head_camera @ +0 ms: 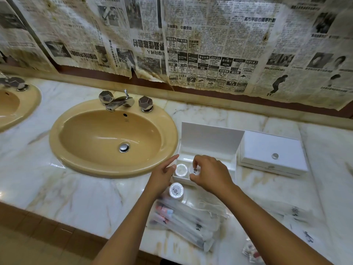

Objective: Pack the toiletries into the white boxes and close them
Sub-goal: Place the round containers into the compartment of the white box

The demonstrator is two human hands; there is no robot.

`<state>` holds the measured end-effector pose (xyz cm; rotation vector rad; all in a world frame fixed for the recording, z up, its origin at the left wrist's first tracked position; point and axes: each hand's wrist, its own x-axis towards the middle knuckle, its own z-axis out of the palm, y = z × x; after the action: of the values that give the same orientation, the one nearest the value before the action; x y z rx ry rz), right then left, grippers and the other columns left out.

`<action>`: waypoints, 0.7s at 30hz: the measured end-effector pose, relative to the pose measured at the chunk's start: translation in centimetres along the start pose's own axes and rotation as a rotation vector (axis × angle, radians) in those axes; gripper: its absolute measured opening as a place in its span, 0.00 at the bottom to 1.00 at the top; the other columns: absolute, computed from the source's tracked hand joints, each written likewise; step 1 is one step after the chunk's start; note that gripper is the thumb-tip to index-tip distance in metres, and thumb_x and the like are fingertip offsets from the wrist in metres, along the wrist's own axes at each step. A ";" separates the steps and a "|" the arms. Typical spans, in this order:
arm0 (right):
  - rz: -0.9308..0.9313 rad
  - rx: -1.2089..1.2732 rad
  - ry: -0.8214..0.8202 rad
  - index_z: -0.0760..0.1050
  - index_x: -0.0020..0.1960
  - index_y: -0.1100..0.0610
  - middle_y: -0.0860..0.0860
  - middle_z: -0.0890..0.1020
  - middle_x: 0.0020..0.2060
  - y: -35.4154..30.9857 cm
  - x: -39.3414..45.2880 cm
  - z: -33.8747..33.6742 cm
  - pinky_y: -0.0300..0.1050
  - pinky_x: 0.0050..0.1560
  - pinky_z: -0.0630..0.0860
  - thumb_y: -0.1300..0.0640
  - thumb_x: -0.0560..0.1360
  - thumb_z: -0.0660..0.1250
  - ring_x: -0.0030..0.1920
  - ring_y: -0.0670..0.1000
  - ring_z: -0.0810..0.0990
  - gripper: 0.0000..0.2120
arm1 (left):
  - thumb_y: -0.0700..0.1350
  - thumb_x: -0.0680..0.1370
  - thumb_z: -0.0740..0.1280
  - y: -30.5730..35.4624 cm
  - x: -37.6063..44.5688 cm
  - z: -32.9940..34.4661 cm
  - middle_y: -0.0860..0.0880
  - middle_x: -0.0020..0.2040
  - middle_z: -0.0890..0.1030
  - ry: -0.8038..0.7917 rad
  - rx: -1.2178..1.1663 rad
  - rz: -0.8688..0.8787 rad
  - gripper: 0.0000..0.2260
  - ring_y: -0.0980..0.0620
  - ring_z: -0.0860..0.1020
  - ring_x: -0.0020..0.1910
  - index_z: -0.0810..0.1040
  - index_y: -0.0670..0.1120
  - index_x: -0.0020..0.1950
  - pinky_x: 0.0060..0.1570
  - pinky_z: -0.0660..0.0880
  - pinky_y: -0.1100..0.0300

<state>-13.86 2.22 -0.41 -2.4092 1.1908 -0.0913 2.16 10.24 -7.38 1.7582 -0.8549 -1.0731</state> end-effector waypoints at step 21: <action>0.147 -0.183 -0.157 0.79 0.46 0.56 0.52 0.81 0.43 0.6 2.7 2.7 0.44 0.40 0.73 0.64 0.71 0.65 0.41 0.55 0.79 0.07 | 0.48 0.81 0.62 -0.2 0.1 0.0 0.52 0.44 0.72 -0.005 -0.005 0.007 0.16 0.50 0.67 0.41 0.74 0.70 0.61 0.46 0.77 0.50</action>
<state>-11.91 0.78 -3.45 -2.4202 1.3483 0.2577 2.21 10.19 -7.64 1.7476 -0.8602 -1.0741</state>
